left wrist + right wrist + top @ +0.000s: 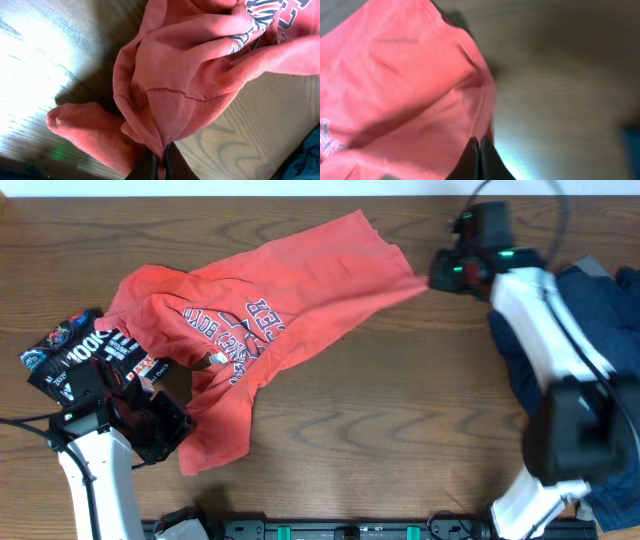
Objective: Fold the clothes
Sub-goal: 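Pull the shirt corner right with the right gripper to spread it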
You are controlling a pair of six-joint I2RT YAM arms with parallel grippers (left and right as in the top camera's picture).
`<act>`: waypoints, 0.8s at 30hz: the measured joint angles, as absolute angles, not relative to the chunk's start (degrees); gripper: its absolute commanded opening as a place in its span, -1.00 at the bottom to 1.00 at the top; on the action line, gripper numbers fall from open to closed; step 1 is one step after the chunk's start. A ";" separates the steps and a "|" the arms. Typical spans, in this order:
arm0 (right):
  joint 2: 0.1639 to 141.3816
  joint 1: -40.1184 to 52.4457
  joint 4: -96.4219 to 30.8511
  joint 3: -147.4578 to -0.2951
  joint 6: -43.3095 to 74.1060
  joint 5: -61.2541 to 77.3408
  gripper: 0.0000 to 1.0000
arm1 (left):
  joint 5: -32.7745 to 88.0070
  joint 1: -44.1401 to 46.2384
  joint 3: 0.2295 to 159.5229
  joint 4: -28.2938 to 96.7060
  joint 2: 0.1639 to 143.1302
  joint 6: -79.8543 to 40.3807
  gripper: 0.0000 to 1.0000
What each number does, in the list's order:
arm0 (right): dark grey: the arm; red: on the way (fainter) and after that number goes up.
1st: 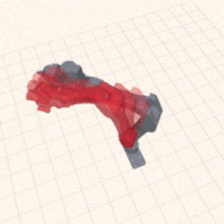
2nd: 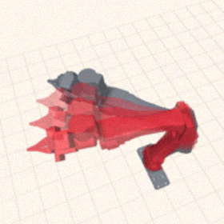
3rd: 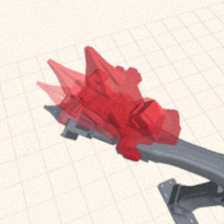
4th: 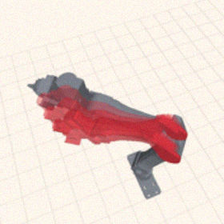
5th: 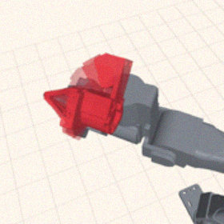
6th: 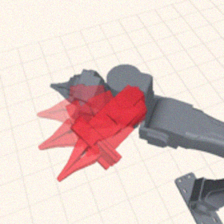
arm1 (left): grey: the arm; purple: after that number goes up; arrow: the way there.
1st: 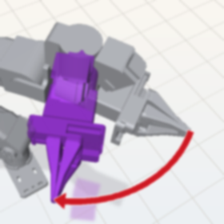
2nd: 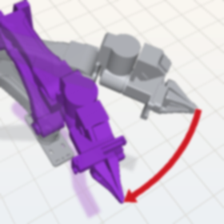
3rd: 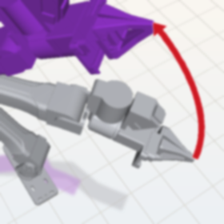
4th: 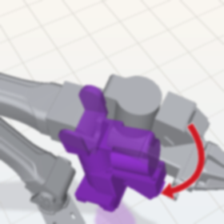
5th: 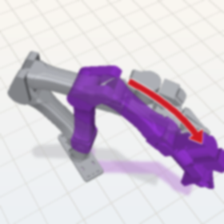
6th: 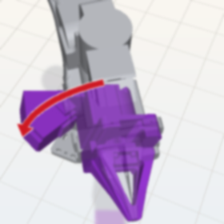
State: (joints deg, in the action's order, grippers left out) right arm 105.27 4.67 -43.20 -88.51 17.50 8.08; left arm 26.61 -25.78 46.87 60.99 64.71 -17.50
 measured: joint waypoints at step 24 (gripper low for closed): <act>103.24 -0.32 -69.76 -77.82 15.44 -8.43 -0.98 | 25.67 -25.78 46.87 64.05 64.71 -15.18 -0.88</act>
State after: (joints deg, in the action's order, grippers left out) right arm 103.24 -0.32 -69.76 -77.82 15.44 -8.43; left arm 25.67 -25.78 46.87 64.05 64.71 -15.18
